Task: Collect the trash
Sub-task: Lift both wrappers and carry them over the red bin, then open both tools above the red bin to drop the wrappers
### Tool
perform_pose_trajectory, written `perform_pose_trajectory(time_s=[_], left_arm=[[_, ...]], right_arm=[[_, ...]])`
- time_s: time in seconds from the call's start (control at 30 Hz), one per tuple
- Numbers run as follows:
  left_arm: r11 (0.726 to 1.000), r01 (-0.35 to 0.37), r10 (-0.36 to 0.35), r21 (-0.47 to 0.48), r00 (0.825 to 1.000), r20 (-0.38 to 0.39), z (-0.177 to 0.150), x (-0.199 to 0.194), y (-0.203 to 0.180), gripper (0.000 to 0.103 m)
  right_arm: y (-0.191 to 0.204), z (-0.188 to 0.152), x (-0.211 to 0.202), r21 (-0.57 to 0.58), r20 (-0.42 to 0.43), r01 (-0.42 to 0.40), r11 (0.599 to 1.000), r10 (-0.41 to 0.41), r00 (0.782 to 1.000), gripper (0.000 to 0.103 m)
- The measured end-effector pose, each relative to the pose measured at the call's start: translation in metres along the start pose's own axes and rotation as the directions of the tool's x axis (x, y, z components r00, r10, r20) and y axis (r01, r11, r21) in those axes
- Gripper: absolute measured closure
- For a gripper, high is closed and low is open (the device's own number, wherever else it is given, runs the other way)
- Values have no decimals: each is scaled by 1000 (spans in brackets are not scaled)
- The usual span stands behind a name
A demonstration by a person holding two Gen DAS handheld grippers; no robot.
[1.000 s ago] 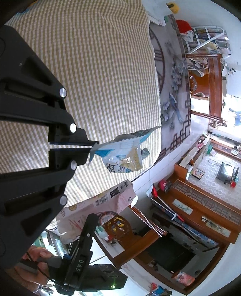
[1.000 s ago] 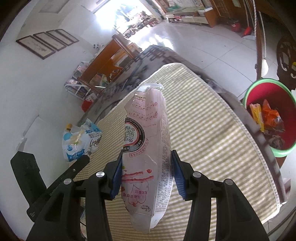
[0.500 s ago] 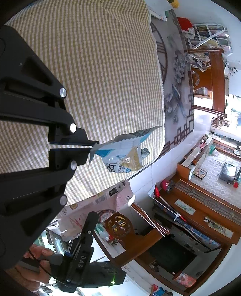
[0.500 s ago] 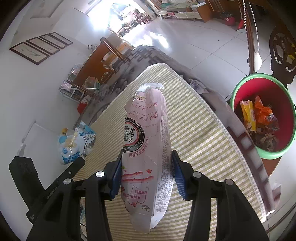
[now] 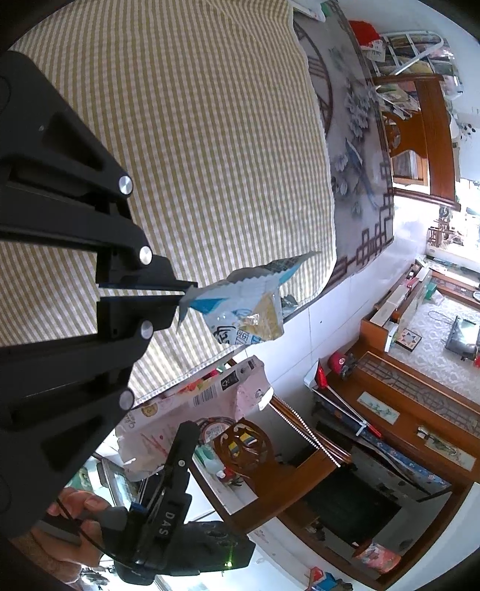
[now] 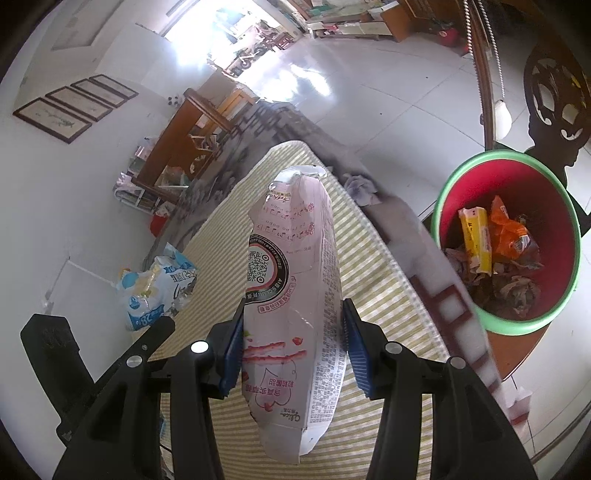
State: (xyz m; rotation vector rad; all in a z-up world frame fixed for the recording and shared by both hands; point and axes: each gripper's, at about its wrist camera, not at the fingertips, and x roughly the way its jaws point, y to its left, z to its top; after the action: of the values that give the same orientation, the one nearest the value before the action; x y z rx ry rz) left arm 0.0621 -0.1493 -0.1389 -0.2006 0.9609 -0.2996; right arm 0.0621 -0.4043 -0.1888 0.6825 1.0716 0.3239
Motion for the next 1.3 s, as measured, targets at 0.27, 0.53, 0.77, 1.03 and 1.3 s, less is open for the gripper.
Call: perform_pose_trajectory(time_s=[0.27,0.53,0.77,1.03,1.3], left_arm=[[999,12,-12,31,1000,-21,6,24,-36,102],[994,53,-49,95,998,-42,16,50,-79,102],[981,110,-96,160,991,-89,23,80,-122,102],[960,170,-131,223,975,-180,20,118,-164,101],[948,193,-142,254,968,-207,14,128,-182,49]], right_arm=[[-32,17,-16,30,18,-2,1000,2,1000,56],[-71,33,-44,96,68,5,995,-12,998,56],[-110,39,-68,169,116,28,985,-48,992,56],[-147,45,-88,254,159,49,966,-92,983,53],[-165,50,-96,294,188,64,954,-123,974,37]])
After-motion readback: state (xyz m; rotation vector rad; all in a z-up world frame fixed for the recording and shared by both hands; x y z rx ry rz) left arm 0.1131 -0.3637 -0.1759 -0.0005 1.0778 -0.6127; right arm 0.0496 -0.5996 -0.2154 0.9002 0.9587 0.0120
